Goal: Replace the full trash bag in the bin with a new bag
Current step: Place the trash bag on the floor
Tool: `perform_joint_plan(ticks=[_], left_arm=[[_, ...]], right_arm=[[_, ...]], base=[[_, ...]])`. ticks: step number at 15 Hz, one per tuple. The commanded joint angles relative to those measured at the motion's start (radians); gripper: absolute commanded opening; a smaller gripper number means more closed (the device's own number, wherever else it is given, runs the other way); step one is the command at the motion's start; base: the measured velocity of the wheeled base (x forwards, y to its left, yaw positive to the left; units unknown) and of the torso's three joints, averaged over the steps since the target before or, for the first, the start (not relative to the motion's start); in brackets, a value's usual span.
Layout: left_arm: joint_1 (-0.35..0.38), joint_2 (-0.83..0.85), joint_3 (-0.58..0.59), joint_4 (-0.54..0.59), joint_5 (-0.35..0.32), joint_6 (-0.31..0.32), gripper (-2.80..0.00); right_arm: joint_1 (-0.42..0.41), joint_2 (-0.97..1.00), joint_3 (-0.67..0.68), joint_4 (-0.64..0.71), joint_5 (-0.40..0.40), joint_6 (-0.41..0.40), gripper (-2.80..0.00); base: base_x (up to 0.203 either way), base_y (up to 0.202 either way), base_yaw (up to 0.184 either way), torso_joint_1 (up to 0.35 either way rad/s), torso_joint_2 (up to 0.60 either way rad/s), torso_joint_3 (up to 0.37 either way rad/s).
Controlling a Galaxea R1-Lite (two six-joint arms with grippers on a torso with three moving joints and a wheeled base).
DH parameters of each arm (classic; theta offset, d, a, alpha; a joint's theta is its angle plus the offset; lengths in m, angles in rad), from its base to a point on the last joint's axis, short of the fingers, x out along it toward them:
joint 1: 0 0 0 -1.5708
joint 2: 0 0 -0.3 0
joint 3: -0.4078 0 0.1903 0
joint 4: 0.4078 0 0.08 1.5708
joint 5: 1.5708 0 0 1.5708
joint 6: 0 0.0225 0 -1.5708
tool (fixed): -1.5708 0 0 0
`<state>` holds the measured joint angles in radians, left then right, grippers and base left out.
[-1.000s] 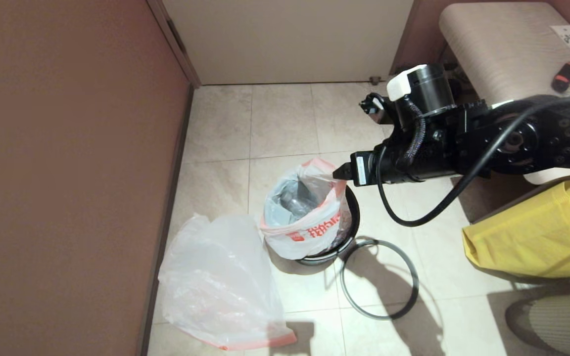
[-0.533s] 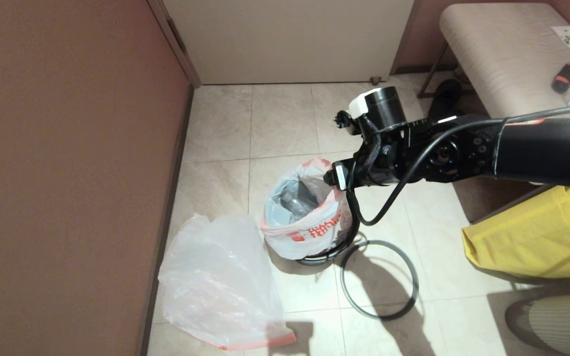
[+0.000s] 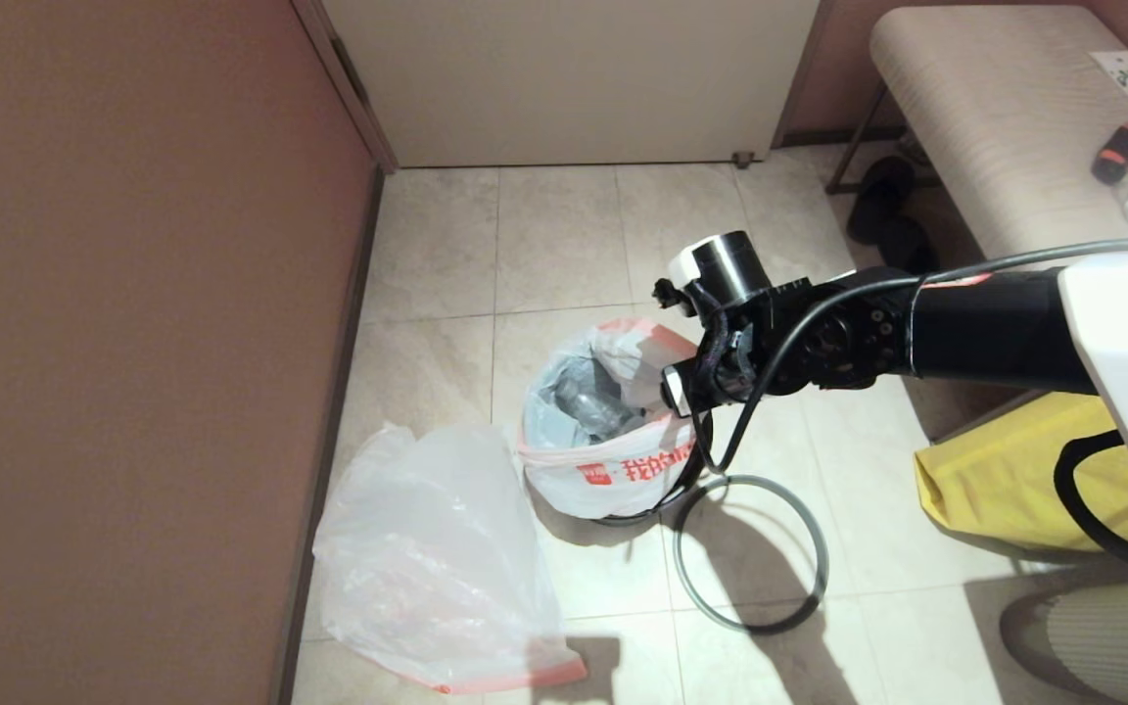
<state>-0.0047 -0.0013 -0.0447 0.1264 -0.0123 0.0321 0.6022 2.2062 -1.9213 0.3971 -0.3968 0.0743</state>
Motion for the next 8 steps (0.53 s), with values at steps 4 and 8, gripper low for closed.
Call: perform_joint_plan(ticks=[4, 8], left_arm=[[0.0, 0.001, 0.0, -0.001, 0.0, 0.0, -2.8], [0.0, 0.001, 0.0, 0.001, 0.0, 0.0, -2.8]], right_arm=[[-0.001, -0.009, 0.001, 0.064, 0.066, 0.076, -2.8], [-0.004, -0.015, -0.003, 0.126, 0.249, 0.195, -2.8]], base=[[0.0, 0.0, 0.0, 0.0, 0.0, 0.0], [0.0, 0.0, 0.0, 0.0, 0.0, 0.0]])
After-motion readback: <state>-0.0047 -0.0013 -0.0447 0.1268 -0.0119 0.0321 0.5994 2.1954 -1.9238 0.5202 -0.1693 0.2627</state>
